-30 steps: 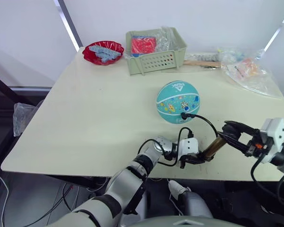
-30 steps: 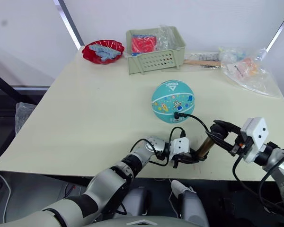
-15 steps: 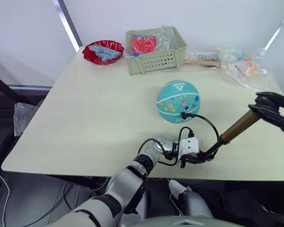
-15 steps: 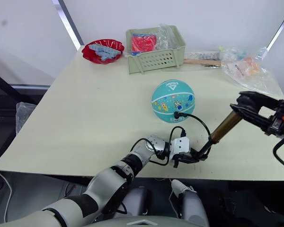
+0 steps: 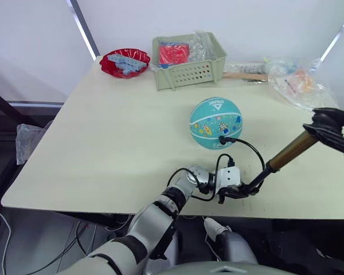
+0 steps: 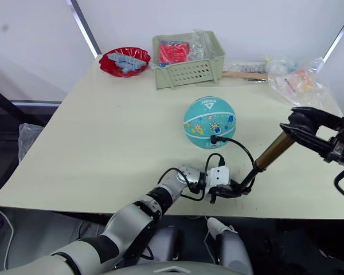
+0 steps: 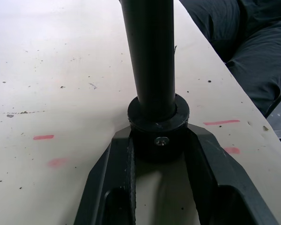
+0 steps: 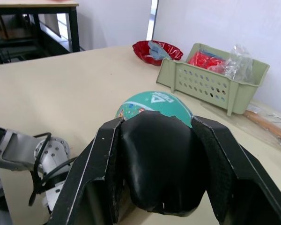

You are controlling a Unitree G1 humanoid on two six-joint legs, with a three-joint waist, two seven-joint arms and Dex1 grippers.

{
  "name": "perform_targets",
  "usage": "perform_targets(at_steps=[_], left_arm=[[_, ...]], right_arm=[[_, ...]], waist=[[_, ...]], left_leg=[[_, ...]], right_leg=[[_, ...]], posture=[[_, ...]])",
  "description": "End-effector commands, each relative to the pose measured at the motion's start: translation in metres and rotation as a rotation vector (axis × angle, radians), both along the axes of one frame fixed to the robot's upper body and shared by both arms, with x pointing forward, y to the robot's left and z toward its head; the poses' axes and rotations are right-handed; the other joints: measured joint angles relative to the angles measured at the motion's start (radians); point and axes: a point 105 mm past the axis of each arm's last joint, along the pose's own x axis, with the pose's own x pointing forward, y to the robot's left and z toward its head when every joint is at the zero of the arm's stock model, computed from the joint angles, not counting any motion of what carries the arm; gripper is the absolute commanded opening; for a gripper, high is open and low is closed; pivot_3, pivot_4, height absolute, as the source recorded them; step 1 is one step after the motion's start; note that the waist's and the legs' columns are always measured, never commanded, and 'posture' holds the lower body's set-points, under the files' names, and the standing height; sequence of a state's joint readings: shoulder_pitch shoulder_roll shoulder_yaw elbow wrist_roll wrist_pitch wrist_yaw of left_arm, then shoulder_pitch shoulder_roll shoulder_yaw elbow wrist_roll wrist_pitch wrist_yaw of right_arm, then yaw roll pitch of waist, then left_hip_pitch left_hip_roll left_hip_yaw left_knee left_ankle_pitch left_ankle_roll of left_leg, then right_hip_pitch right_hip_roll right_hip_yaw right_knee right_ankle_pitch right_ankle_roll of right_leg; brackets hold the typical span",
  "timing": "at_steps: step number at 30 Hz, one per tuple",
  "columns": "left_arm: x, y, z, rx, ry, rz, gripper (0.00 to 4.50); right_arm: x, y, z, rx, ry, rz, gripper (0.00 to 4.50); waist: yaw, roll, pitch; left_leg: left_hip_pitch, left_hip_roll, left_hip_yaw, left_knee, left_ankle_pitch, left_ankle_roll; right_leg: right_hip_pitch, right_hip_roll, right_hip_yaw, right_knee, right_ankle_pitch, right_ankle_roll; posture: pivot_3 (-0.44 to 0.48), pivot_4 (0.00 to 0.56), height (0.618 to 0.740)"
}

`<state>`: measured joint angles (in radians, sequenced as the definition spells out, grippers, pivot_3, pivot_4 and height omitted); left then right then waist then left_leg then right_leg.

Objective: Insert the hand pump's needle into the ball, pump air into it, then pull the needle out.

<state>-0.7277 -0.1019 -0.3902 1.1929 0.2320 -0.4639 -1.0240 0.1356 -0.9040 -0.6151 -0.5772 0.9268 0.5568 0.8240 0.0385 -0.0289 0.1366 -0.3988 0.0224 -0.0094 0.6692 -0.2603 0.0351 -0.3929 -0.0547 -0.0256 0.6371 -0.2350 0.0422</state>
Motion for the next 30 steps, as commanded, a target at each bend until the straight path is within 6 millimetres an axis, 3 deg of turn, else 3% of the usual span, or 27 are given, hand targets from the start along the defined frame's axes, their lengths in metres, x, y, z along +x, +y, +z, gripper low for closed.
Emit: perform_targets(at_steps=[1, 7, 12, 16, 27, 30], left_arm=[[-0.019, 0.016, -0.034, 0.134, 0.094, -0.025, 1.05], [-0.018, 0.016, -0.034, 0.132, 0.095, -0.019, 1.05], [-0.019, 0.017, -0.035, 0.135, 0.097, -0.018, 1.05], [-0.018, 0.017, -0.034, 0.134, 0.096, -0.018, 1.05], [-0.018, 0.02, -0.035, 0.139, 0.096, -0.013, 1.05], [-0.018, 0.02, -0.036, 0.14, 0.097, -0.016, 1.05]], right_arm=[[0.002, 0.006, -0.04, -0.058, 0.098, -0.009, 1.72], [0.003, 0.005, -0.071, -0.094, 0.122, -0.027, 1.72], [0.0, 0.022, -0.108, -0.076, 0.149, -0.023, 1.72], [0.001, 0.026, -0.122, -0.1, 0.149, -0.028, 1.72], [0.006, 0.017, -0.053, -0.035, -0.032, -0.007, 1.72], [0.007, 0.006, -0.019, -0.009, -0.085, -0.019, 1.72]], waist=[[0.0, 0.0, -0.001], [0.0, -0.001, -0.001], [-0.001, -0.002, -0.003], [-0.002, -0.001, -0.005], [0.0, 0.002, -0.004], [0.001, 0.005, -0.001]], left_leg=[[0.0, 0.0, 0.0, 0.0, 0.0, 0.0], [0.001, 0.0, 0.0, 0.0, 0.0, 0.0], [0.001, 0.0, 0.0, 0.0, 0.0, 0.0], [0.002, 0.0, 0.0, 0.0, 0.0, 0.0], [0.001, 0.0, 0.001, 0.0, 0.0, 0.0], [-0.001, -0.001, 0.0, 0.0, 0.0, 0.0]], right_leg=[[0.0, 0.0, 0.0, 0.0, -0.001, 0.0], [0.0, 0.0, 0.0, 0.0, -0.002, -0.003], [0.001, 0.0, 0.0, 0.0, -0.002, -0.004], [0.001, 0.001, 0.0, 0.0, -0.002, -0.003], [0.0, 0.0, 0.0, 0.0, -0.001, -0.006], [-0.001, 0.0, 0.0, 0.0, -0.001, -0.006]], posture=[[0.0, 0.15, 0.738], [0.0, 0.15, 0.738], [0.0, 0.15, 0.738], [0.0, 0.15, 0.738], [0.0, 0.15, 0.738], [0.0, 0.15, 0.738]])
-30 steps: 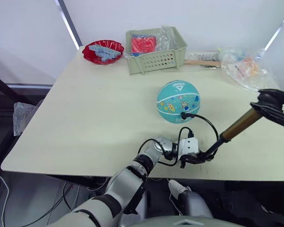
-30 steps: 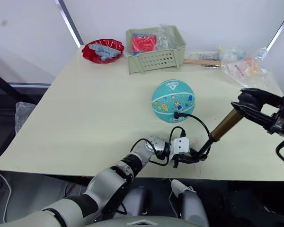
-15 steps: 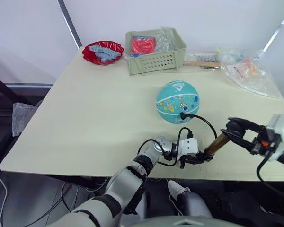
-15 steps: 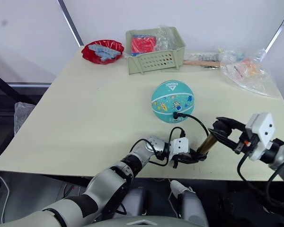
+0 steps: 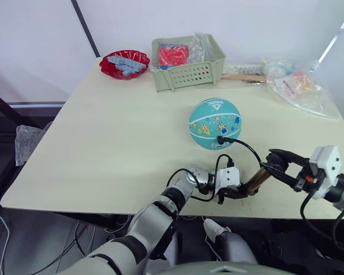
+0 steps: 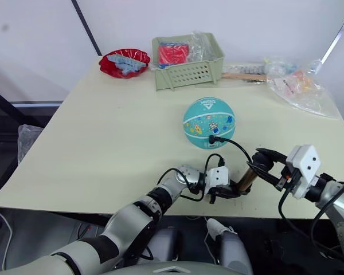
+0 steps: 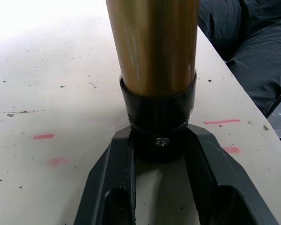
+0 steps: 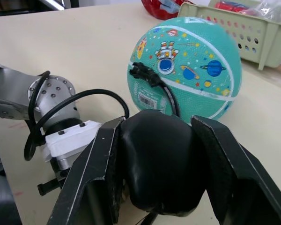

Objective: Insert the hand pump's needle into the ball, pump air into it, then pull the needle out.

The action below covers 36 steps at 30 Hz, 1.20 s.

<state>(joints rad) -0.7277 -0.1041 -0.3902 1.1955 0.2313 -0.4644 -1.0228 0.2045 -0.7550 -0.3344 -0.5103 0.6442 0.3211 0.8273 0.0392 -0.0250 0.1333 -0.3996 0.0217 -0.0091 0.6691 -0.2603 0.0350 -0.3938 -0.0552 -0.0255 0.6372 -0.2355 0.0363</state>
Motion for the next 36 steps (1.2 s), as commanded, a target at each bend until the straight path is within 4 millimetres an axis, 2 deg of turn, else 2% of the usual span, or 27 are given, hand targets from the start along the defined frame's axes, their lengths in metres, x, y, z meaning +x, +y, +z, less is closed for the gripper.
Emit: perform_targets(at_steps=[1, 5, 10, 13, 15, 19, 25, 36], left_arm=[[-0.018, 0.02, -0.035, 0.142, 0.095, -0.018, 1.05], [-0.018, 0.019, -0.035, 0.141, 0.094, -0.023, 1.05], [-0.018, 0.019, -0.035, 0.143, 0.092, -0.022, 1.05], [-0.018, 0.02, -0.035, 0.145, 0.092, -0.022, 1.05], [-0.018, 0.02, -0.035, 0.145, 0.093, -0.021, 1.05], [-0.018, 0.021, -0.036, 0.146, 0.093, -0.02, 1.05], [-0.018, 0.021, -0.036, 0.145, 0.093, -0.019, 1.05], [-0.018, 0.022, -0.037, 0.144, 0.096, -0.014, 1.05]], right_arm=[[-0.001, -0.013, 0.057, 0.031, -0.145, -0.018, 1.72], [-0.004, -0.022, 0.092, 0.043, -0.179, -0.014, 1.72], [-0.007, -0.027, 0.122, 0.048, -0.208, -0.017, 1.72], [-0.008, -0.028, 0.133, 0.062, -0.222, -0.021, 1.72], [-0.008, -0.03, 0.132, 0.046, -0.205, -0.027, 1.72], [-0.006, -0.03, 0.114, 0.039, -0.137, -0.03, 1.72], [-0.006, -0.024, 0.062, -0.041, 0.023, -0.003, 1.72], [-0.007, -0.003, -0.019, -0.042, 0.14, 0.029, 1.72]], waist=[[0.0, 0.002, 0.002], [0.0, 0.003, 0.004], [0.0, 0.004, 0.006], [0.0, 0.003, 0.006], [0.0, 0.003, 0.007], [0.0, 0.003, 0.006], [-0.001, 0.0, 0.004], [-0.002, -0.008, -0.002]], left_leg=[[0.0, 0.0, 0.001, 0.0, 0.0, 0.0], [0.0, 0.0, 0.001, 0.0, 0.0, 0.0], [-0.001, 0.0, 0.001, 0.0, 0.0, 0.0], [-0.001, 0.0, 0.001, 0.0, 0.0, 0.0], [-0.001, 0.0, 0.001, 0.0, 0.0, 0.0], [-0.001, 0.0, 0.001, 0.0, 0.0, 0.0], [0.0, 0.0, 0.0, 0.0, 0.0, 0.0], [0.002, 0.001, -0.001, 0.0, 0.0, 0.0]], right_leg=[[0.0, 0.0, 0.0, 0.0, 0.0, 0.0], [0.0, 0.0, 0.0, 0.0, 0.0, 0.0], [0.0, -0.001, 0.0, 0.0, 0.0, 0.0], [0.0, -0.001, 0.001, 0.0, 0.0, 0.0], [0.0, -0.001, 0.001, 0.0, 0.0, 0.0], [0.0, -0.001, 0.001, 0.0, 0.0, 0.0], [0.0, 0.0, 0.0, 0.0, 0.0, 0.001], [0.001, 0.001, -0.001, 0.0, -0.002, 0.003]], posture=[[0.0, 0.15, 0.738], [0.0, 0.15, 0.738], [0.0, 0.15, 0.738], [0.0, 0.15, 0.738], [0.0, 0.15, 0.738], [0.0, 0.15, 0.738], [0.0, 0.15, 0.738], [0.0, 0.15, 0.738]])
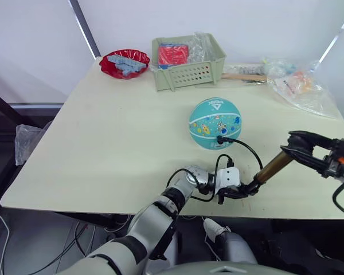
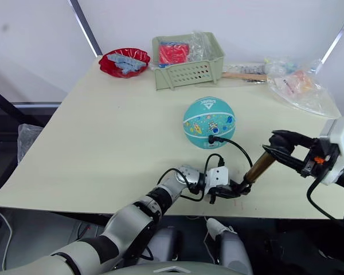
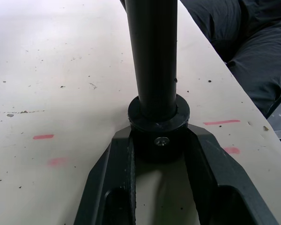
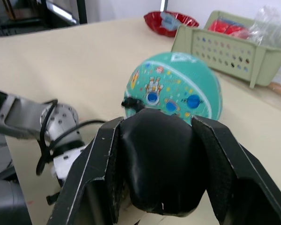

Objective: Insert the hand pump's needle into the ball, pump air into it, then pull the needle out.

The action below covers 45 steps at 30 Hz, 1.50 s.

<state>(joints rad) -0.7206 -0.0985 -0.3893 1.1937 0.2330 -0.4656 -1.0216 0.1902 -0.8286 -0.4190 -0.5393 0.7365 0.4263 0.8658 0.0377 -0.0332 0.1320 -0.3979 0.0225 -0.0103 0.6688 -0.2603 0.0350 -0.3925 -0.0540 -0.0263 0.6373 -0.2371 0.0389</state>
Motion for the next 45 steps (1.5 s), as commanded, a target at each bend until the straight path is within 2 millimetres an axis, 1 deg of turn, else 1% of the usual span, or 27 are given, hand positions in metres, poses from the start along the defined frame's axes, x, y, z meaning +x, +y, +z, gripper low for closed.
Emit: perform_targets(at_steps=[1, 4, 6, 9, 11, 15, 16, 20, 25, 29, 31, 36, 39, 42, 43, 45], left_arm=[[-0.018, 0.02, -0.035, 0.14, 0.094, -0.02, 1.05], [-0.018, 0.02, -0.034, 0.138, 0.094, -0.019, 1.05], [-0.018, 0.02, -0.034, 0.137, 0.094, -0.019, 1.05], [-0.018, 0.02, -0.034, 0.137, 0.094, -0.019, 1.05], [-0.018, 0.02, -0.034, 0.137, 0.094, -0.019, 1.05], [-0.019, 0.019, -0.034, 0.137, 0.095, -0.022, 1.05], [-0.019, 0.019, -0.034, 0.137, 0.095, -0.023, 1.05], [-0.019, 0.018, -0.035, 0.135, 0.096, -0.024, 1.05], [-0.021, 0.017, -0.035, 0.134, 0.098, -0.027, 1.05], [-0.02, 0.017, -0.035, 0.135, 0.099, -0.027, 1.05], [-0.02, 0.017, -0.035, 0.135, 0.098, -0.026, 1.05], [-0.02, 0.017, -0.035, 0.134, 0.099, -0.023, 1.05], [-0.02, 0.017, -0.035, 0.133, 0.1, -0.022, 1.05], [-0.021, 0.017, -0.035, 0.132, 0.1, -0.022, 1.05], [-0.021, 0.017, -0.035, 0.131, 0.101, -0.021, 1.05], [-0.02, 0.017, -0.035, 0.131, 0.101, -0.018, 1.05]], right_arm=[[-0.002, 0.004, -0.043, -0.032, 0.111, -0.01, 1.72], [-0.004, 0.006, -0.057, -0.047, 0.115, -0.014, 1.72], [-0.005, 0.007, -0.061, -0.05, 0.111, -0.014, 1.72], [-0.006, 0.013, -0.06, -0.045, 0.08, -0.007, 1.7], [-0.005, 0.012, -0.053, -0.028, 0.057, -0.018, 1.7], [-0.001, 0.003, -0.014, -0.011, -0.04, -0.031, 1.7], [-0.001, 0.001, -0.008, -0.009, -0.051, -0.033, 1.7], [0.0, -0.008, 0.027, 0.007, -0.109, -0.042, 1.7], [-0.002, -0.015, 0.054, 0.012, -0.133, -0.041, 1.7], [-0.005, -0.022, 0.091, 0.028, -0.183, -0.03, 1.7], [-0.005, -0.024, 0.106, 0.042, -0.204, -0.037, 1.7], [-0.006, -0.027, 0.132, 0.089, -0.235, -0.046, 1.7], [-0.005, -0.027, 0.134, 0.084, -0.23, -0.048, 1.7], [-0.003, -0.027, 0.131, 0.081, -0.215, -0.052, 1.7], [-0.001, -0.027, 0.126, 0.076, -0.198, -0.061, 1.7], [0.003, -0.023, 0.103, 0.055, -0.129, -0.064, 1.7]], waist=[[-0.001, 0.0, -0.001], [-0.001, -0.001, -0.003], [-0.001, 0.0, -0.003], [-0.001, 0.0, -0.003], [-0.001, 0.0, -0.003], [-0.001, 0.002, -0.002], [0.001, 0.004, -0.001], [0.002, 0.008, 0.002], [0.002, 0.009, 0.004], [0.001, 0.011, 0.006], [0.002, 0.011, 0.007], [0.001, 0.011, 0.007], [0.002, 0.012, 0.009], [0.002, 0.013, 0.009], [0.002, 0.013, 0.01], [0.002, 0.013, 0.009]], left_leg=[[0.0, 0.0, 0.0, 0.0, 0.0, 0.0], [0.001, 0.0, 0.0, 0.0, 0.0, 0.0], [0.001, 0.001, 0.0, 0.0, 0.0, 0.0], [0.001, 0.0, 0.0, 0.0, 0.0, 0.0], [0.001, 0.0, 0.0, 0.0, 0.0, 0.0], [0.001, 0.0, 0.0, 0.0, 0.0, 0.0], [0.001, 0.0, 0.0, 0.0, 0.0, 0.0], [-0.002, -0.001, 0.001, 0.0, 0.0, 0.0], [-0.002, -0.001, 0.001, 0.0, 0.0, 0.0], [-0.002, -0.001, 0.002, 0.0, 0.0, 0.0], [-0.002, -0.001, 0.002, 0.0, 0.0, 0.0], [-0.003, -0.001, 0.002, 0.0, 0.0, 0.0], [-0.003, -0.001, 0.002, 0.0, 0.0, 0.0], [-0.003, -0.001, 0.002, 0.0, 0.0, 0.0], [-0.003, -0.001, 0.002, 0.0, 0.0, 0.0], [-0.003, -0.001, 0.002, 0.0, 0.0, 0.0]], right_leg=[[0.0, 0.0, 0.0, 0.0, 0.0, 0.0], [0.0, 0.0, 0.0, 0.0, 0.0, 0.0], [0.0, 0.0, 0.0, 0.0, 0.0, 0.0], [0.0, 0.0, 0.0, 0.0, 0.0, -0.001], [0.0, 0.0, 0.0, 0.0, 0.0, -0.001], [0.0, 0.0, 0.0, 0.0, 0.0, -0.001], [0.0, 0.0, 0.0, 0.0, 0.0, -0.001], [-0.002, -0.002, 0.001, 0.0, 0.001, -0.003], [-0.002, -0.002, 0.0, 0.0, 0.001, -0.003], [-0.002, -0.002, 0.001, 0.0, 0.001, -0.003], [-0.002, -0.002, 0.001, 0.0, 0.001, -0.002], [-0.002, -0.002, 0.001, 0.0, 0.002, -0.002], [-0.002, -0.002, 0.001, 0.0, 0.002, -0.003], [-0.002, -0.002, 0.001, 0.0, 0.002, -0.002], [-0.002, -0.002, 0.001, 0.0, 0.002, -0.002], [-0.002, -0.002, 0.001, 0.0, 0.002, -0.002]], posture=[[0.0, 0.15, 0.738], [0.0, 0.15, 0.738], [0.0, 0.15, 0.738], [0.0, 0.15, 0.738], [0.0, 0.15, 0.738], [0.0, 0.15, 0.738], [0.0, 0.15, 0.738], [0.0, 0.15, 0.738], [0.0, 0.15, 0.738], [0.0, 0.15, 0.738], [0.0, 0.15, 0.738], [0.0, 0.15, 0.738], [0.0, 0.15, 0.738], [0.0, 0.15, 0.738], [0.0, 0.15, 0.738], [0.0, 0.15, 0.738]])
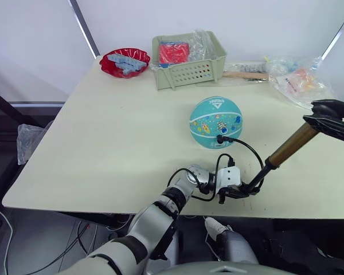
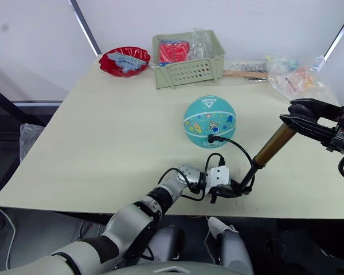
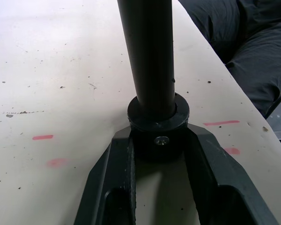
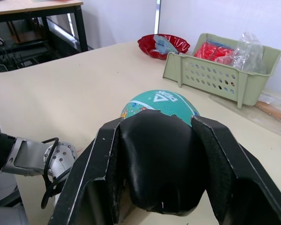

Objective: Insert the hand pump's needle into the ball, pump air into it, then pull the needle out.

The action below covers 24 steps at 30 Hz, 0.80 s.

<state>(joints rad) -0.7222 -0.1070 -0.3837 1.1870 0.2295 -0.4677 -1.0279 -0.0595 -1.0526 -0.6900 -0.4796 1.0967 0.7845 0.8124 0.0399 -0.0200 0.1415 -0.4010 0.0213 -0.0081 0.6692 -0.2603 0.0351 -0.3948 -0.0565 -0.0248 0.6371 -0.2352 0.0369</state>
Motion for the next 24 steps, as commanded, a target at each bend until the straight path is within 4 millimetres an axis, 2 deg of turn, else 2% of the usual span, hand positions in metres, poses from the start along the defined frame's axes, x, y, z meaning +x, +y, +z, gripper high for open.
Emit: perform_targets(at_steps=[1, 5, 10, 19, 24], left_arm=[[-0.02, 0.021, -0.039, 0.147, 0.102, -0.01, 1.05], [-0.019, 0.021, -0.039, 0.147, 0.101, -0.007, 1.05], [-0.018, 0.021, -0.038, 0.147, 0.099, -0.004, 1.05], [-0.017, 0.021, -0.037, 0.144, 0.097, -0.002, 1.05], [-0.016, 0.023, -0.037, 0.147, 0.096, 0.0, 1.05]], right_arm=[[0.0, -0.001, -0.005, -0.029, -0.047, -0.05, 1.7], [0.0, 0.008, -0.043, -0.03, 0.041, -0.032, 1.7], [0.003, 0.017, -0.079, 0.001, 0.083, -0.031, 1.7], [0.005, 0.022, -0.148, -0.042, 0.131, -0.082, 1.7], [0.006, 0.022, -0.158, -0.069, 0.109, -0.086, 1.7]], waist=[[0.0, -0.001, -0.001], [-0.003, -0.006, -0.005], [-0.006, -0.013, -0.011], [-0.013, -0.013, -0.016], [-0.017, -0.012, -0.017]], left_leg=[[0.0, 0.0, 0.0, 0.0, 0.0, 0.0], [0.002, 0.001, -0.001, 0.0, 0.0, 0.0], [0.004, 0.002, -0.002, 0.0, 0.0, 0.0], [0.005, 0.002, -0.002, 0.0, 0.0, 0.0], [0.005, 0.002, -0.002, 0.0, 0.0, 0.0]], right_leg=[[0.0, 0.0, 0.0, 0.0, 0.0, 0.0], [0.001, 0.002, -0.001, 0.0, 0.0, 0.001], [0.003, 0.003, -0.001, 0.0, -0.003, 0.003], [0.003, 0.002, -0.001, 0.0, -0.002, 0.002], [0.003, 0.002, -0.001, 0.0, -0.002, 0.002]], posture=[[0.0, 0.15, 0.738], [0.0, 0.15, 0.738], [0.0, 0.15, 0.738], [0.0, 0.15, 0.738], [0.0, 0.15, 0.738]])
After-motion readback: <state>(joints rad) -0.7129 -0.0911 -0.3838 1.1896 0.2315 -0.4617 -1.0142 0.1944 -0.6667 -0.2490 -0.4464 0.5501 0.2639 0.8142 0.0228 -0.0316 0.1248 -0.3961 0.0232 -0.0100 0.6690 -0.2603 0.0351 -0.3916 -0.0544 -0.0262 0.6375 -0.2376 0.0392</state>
